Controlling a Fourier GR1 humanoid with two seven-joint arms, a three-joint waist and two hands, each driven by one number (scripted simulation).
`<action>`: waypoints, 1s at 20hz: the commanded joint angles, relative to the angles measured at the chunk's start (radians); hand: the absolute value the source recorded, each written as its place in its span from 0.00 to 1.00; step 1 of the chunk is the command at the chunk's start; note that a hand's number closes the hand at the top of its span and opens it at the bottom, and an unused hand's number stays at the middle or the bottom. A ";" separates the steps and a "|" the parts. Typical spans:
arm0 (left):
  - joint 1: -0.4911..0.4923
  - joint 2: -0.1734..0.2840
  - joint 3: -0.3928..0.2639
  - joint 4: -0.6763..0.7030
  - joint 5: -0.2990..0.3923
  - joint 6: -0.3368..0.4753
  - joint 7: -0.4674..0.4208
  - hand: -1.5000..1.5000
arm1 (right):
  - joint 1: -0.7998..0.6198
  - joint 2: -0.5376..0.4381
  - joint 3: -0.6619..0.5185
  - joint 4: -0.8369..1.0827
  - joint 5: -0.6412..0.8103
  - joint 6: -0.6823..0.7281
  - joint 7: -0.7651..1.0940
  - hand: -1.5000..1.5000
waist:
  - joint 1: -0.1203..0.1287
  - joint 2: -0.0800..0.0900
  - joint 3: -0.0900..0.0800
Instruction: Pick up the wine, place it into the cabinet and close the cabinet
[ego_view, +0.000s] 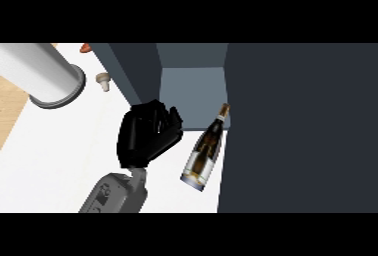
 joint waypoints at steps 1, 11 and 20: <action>-0.097 0.000 -0.005 0.056 -0.010 0.083 0.053 1.00 | -0.008 -0.003 -0.048 -0.190 -0.124 -0.024 0.134 0.00 | 0.005 0.002 -0.001; -0.148 0.000 -0.077 0.325 0.109 0.130 -0.160 1.00 | 0.040 0.012 -0.029 -0.174 -0.114 0.020 0.085 0.00 | -0.006 0.003 -0.001; -0.253 0.000 -0.082 0.526 0.286 0.134 -0.284 1.00 | 0.057 -0.014 -0.099 -0.208 -0.191 0.058 0.099 0.00 | -0.021 0.005 -0.001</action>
